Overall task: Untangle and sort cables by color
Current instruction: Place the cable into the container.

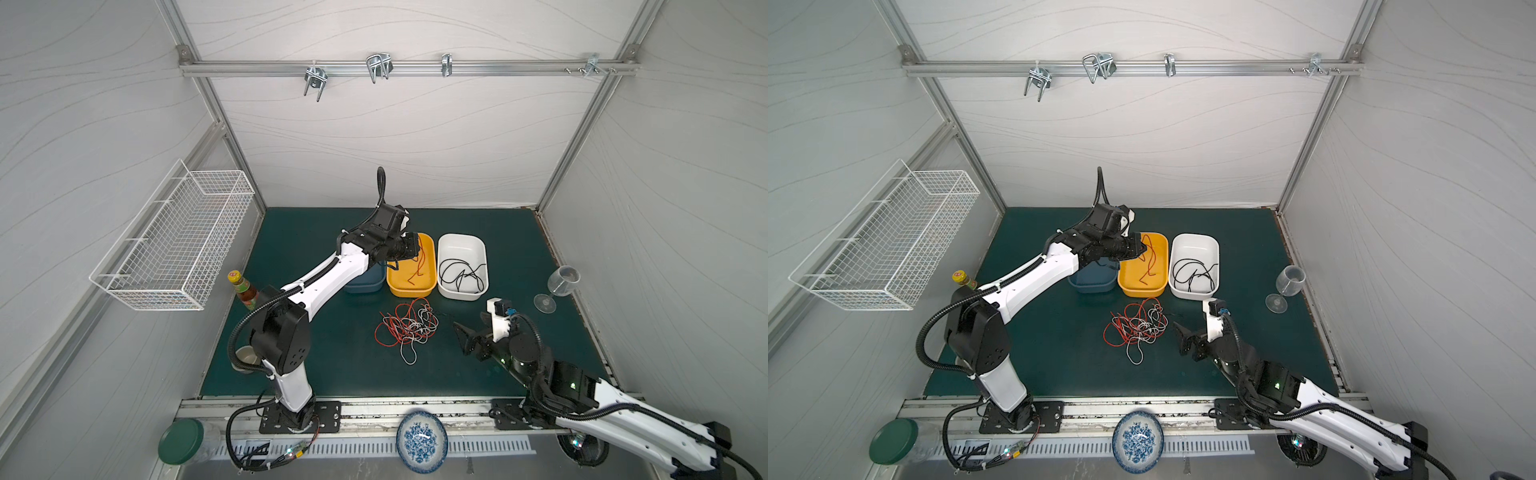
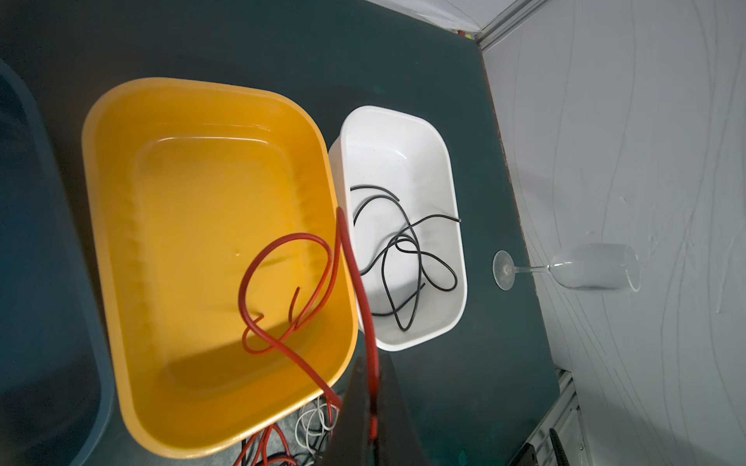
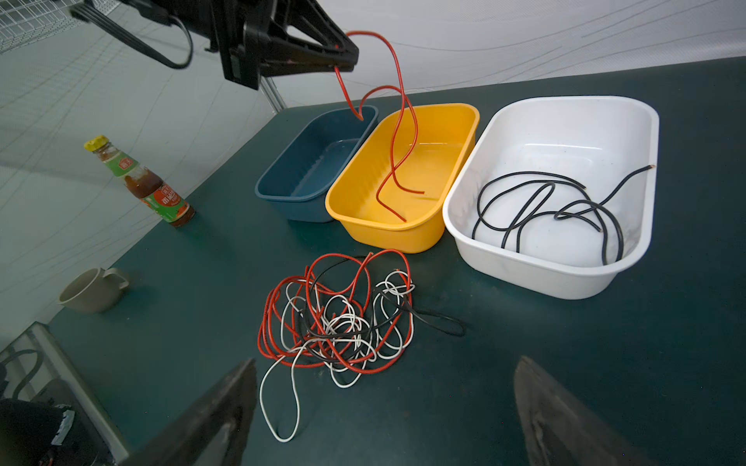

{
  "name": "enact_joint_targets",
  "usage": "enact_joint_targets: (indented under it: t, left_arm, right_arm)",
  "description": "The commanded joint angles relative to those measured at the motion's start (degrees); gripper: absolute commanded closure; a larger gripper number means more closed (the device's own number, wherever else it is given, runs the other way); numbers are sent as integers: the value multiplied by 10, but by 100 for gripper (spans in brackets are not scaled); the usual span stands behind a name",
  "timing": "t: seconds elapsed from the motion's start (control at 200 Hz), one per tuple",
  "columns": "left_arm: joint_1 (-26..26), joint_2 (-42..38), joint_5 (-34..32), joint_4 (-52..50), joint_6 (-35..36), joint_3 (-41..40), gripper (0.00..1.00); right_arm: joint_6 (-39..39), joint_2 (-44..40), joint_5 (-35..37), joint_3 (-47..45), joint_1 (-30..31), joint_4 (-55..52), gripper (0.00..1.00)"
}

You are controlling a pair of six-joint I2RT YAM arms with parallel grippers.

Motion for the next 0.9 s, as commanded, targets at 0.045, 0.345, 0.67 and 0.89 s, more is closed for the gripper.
enact_joint_targets:
  t: [0.045,0.345,0.67,0.89]
  left_arm:
    - [3,42,-5,25,11,5,100]
    - [3,102,-39,-2,26,10,100]
    - [5,127,-34,-22,32,23,87]
    - [7,133,-29,-40,36,48,69]
  right_arm:
    - [4,-14,22,-11,-1,-15,1]
    - [10,-16,21,-13,-2,-20,1]
    - [21,13,44,-7,-3,-31,1]
    - [60,63,52,28,-4,-74,1]
